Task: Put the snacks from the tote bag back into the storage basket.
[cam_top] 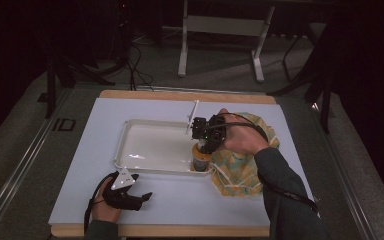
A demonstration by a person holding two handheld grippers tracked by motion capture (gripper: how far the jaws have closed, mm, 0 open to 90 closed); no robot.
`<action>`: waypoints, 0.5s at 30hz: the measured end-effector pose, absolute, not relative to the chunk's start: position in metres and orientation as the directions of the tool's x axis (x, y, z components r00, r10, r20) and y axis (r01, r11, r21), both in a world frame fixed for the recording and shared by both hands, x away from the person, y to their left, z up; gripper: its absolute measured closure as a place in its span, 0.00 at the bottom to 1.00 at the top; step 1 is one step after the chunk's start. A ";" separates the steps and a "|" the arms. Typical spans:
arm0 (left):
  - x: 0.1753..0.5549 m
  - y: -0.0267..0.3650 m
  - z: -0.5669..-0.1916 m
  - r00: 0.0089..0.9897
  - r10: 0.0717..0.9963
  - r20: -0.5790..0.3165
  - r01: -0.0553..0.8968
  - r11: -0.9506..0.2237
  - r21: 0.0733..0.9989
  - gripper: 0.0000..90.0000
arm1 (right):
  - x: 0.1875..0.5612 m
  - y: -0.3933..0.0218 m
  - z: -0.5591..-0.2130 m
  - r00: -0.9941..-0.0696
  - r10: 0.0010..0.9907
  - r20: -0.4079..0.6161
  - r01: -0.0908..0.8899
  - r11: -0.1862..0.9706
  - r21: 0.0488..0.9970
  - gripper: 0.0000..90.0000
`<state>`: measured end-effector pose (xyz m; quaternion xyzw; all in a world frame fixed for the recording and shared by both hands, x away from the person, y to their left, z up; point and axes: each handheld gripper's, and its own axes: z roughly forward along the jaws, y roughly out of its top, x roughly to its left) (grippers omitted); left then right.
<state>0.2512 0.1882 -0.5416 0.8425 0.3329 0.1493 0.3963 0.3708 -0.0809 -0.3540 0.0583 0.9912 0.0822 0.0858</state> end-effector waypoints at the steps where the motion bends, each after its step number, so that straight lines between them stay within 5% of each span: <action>1: 0.251 0.188 -0.542 0.734 0.679 -0.012 0.442 -0.464 0.768 0.21 | 0.372 -0.081 -0.355 -0.979 0.128 -0.159 0.100 0.980 0.170 0.65; 15: 0.251 0.188 -0.542 0.734 0.679 -0.012 0.443 -0.466 0.766 0.21 | 0.373 -0.082 -0.357 -0.976 0.141 -0.168 0.110 0.978 0.180 0.64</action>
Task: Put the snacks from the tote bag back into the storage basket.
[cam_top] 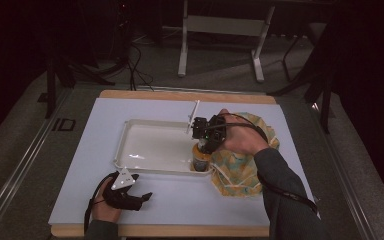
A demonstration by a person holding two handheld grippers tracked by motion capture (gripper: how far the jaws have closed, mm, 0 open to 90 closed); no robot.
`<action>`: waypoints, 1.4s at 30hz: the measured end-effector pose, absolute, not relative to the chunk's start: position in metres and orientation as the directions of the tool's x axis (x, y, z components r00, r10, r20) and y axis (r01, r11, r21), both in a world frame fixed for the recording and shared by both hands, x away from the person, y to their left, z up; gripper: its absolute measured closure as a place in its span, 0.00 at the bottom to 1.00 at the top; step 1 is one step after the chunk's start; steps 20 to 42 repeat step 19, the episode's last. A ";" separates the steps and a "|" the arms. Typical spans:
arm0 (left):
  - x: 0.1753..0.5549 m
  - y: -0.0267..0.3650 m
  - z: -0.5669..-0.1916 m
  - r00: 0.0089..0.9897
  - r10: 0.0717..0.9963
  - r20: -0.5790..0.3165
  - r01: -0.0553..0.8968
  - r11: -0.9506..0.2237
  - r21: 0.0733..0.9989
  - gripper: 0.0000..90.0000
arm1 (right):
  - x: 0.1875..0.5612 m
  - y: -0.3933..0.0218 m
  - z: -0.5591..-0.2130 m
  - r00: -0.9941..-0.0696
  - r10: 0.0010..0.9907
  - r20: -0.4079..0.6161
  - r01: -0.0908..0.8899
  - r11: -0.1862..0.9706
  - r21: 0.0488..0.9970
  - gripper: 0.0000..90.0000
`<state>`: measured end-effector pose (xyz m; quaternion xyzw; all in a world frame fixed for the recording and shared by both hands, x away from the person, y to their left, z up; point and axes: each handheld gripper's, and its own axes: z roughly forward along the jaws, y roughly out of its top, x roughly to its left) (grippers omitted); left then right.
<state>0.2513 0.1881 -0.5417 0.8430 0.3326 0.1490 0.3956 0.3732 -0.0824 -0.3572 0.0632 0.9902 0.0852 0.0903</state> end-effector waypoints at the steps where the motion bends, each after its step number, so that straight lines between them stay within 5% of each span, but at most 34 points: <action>1: 0.251 0.188 -0.542 0.734 0.679 -0.013 0.443 -0.466 0.766 0.21 | 0.373 -0.082 -0.358 -0.975 0.146 -0.169 0.115 0.977 0.182 0.64; 18: 0.251 0.188 -0.542 0.734 0.679 -0.015 0.444 -0.463 0.767 0.21 | 0.377 -0.081 -0.364 -0.967 0.197 -0.162 0.158 0.962 0.224 0.47; 42: 0.251 0.188 -0.542 0.734 0.679 -0.014 0.443 -0.464 0.767 0.21 | 0.376 -0.081 -0.364 -0.967 0.197 -0.163 0.158 0.962 0.224 0.46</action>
